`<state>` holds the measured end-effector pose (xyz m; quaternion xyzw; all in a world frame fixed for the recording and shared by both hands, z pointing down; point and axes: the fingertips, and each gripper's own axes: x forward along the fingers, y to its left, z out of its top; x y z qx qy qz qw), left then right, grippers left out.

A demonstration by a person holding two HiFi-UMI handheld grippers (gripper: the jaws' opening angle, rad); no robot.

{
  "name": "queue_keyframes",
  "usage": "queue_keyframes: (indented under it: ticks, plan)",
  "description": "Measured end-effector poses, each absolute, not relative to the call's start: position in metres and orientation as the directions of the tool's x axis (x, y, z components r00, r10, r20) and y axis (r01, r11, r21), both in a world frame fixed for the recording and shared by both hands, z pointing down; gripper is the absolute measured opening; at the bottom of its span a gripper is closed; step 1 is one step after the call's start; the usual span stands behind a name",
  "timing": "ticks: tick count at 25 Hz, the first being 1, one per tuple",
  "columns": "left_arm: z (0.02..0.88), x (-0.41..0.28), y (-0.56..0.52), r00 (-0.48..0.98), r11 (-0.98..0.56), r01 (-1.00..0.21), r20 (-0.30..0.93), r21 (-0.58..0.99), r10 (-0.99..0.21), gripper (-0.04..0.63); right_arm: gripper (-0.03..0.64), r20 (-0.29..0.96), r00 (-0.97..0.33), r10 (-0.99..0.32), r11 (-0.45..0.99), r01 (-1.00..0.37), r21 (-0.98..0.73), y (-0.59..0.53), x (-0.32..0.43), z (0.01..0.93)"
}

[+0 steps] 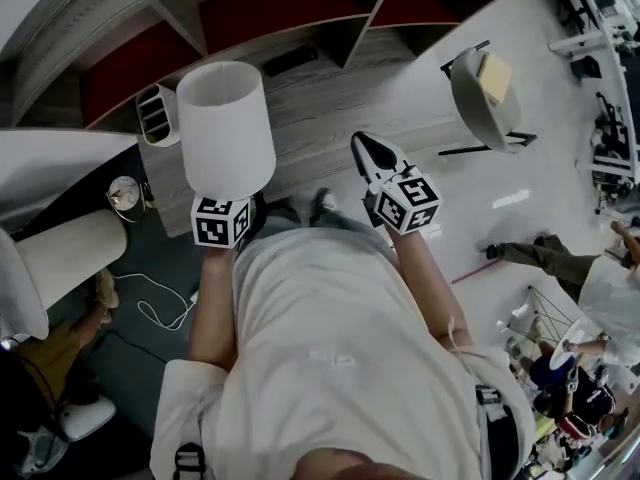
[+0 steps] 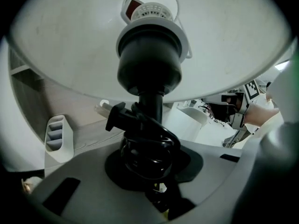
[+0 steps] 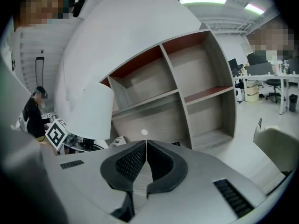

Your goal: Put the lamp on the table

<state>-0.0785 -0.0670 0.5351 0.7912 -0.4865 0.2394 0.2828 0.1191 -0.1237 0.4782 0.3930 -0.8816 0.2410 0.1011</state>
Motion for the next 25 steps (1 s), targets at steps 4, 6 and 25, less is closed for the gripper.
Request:
queue_keyframes:
  ticks: [4, 6, 25]
  plan:
    - [0.550, -0.077, -0.087, 0.487, -0.480, -0.851, 0.660, 0.212, -0.572, 0.104, 0.034, 0.384, -0.609, -0.694, 0.513, -0.793, -0.329, -0.127, 0.116, 0.482]
    - [0.555, -0.076, -0.096, 0.517, -0.528, -0.823, 0.661, 0.209, -0.544, 0.104, 0.034, 0.390, -0.583, -0.713, 0.488, -0.812, -0.321, -0.127, 0.115, 0.483]
    - [0.589, -0.031, -0.143, 0.706, -0.825, -0.537, 0.630, 0.179, -0.323, 0.104, 0.034, 0.454, -0.330, -0.828, 0.232, -0.938, -0.259, -0.099, 0.153, 0.487]
